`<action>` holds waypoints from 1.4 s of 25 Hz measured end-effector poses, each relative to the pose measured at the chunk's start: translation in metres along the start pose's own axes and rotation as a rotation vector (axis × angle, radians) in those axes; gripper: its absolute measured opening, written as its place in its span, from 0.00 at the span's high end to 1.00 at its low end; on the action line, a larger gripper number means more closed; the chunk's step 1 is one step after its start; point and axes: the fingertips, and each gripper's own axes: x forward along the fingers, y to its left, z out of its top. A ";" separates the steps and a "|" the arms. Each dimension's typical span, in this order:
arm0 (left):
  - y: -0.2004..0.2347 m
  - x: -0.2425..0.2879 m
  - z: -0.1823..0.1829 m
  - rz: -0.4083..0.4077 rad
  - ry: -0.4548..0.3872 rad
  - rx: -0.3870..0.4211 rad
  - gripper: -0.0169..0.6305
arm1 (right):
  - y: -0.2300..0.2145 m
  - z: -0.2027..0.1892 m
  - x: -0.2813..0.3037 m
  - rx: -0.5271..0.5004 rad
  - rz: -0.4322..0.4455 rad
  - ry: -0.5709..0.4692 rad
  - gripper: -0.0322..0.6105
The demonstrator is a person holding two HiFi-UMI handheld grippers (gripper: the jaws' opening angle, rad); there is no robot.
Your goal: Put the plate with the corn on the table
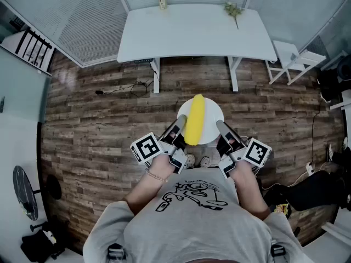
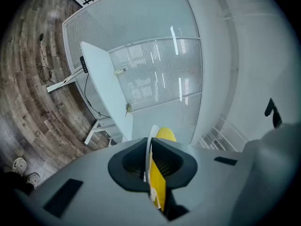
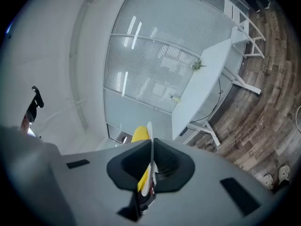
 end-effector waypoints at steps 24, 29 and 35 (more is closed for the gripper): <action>0.015 0.013 0.035 -0.014 -0.012 0.019 0.93 | -0.013 0.005 0.038 0.015 -0.002 -0.012 0.92; 0.019 0.039 0.046 -0.010 -0.012 0.016 0.93 | -0.025 0.027 0.054 0.030 0.006 -0.016 0.92; 0.022 0.093 0.063 0.004 -0.010 0.012 0.93 | -0.046 0.075 0.076 0.044 -0.001 -0.015 0.92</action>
